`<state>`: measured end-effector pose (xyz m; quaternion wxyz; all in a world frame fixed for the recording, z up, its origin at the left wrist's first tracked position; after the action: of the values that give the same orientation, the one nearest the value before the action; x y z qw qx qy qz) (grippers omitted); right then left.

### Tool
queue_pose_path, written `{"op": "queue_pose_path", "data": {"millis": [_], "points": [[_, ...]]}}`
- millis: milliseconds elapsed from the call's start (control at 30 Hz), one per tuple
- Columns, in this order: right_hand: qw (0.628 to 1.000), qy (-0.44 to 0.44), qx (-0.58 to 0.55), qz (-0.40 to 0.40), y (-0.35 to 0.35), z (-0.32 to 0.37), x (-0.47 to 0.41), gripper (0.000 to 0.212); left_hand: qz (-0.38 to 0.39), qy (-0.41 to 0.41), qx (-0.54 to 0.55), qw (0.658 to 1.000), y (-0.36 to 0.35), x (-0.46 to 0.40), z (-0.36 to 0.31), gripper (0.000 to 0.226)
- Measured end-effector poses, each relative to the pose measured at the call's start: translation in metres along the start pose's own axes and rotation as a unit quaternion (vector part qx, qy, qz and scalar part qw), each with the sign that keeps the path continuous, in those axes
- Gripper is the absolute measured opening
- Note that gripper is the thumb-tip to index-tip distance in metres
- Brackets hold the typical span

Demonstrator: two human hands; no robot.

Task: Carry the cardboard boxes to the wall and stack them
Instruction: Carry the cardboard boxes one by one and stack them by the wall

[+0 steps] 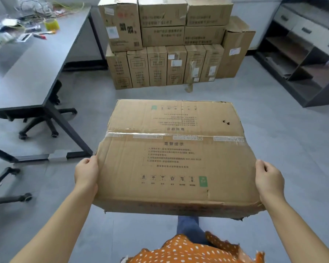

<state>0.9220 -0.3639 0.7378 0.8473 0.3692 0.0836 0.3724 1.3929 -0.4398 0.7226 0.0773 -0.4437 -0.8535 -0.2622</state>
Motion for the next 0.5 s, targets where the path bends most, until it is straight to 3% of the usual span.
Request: {"op": "queue_pose_path", "data": {"millis": [267, 500], "points": [[0.999, 0.033, 0.009, 0.03, -0.083, 0.106, -0.179, 0.037, -0.039, 0.01, 0.039, 0.998, -0.112, -0.111, -0.085, 0.031], [0.995, 0.08, 0.038, 0.051, -0.141, 0.216, -0.309, 0.038, -0.068, 0.025, 0.05, 0.996, -0.182, -0.199, -0.162, 0.02]]}}
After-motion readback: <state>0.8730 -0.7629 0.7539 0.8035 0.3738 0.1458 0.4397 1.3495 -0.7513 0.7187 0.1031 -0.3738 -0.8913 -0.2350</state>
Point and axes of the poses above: each hand's wrist, its own x-axis away from the middle knuckle, its own y-axis out of the back of the hand, z = x × y, the point moved 4 cm from there along -x, towards the middle knuckle, and after that the axes turned 3 degrees about x, right-handed, at the moved point
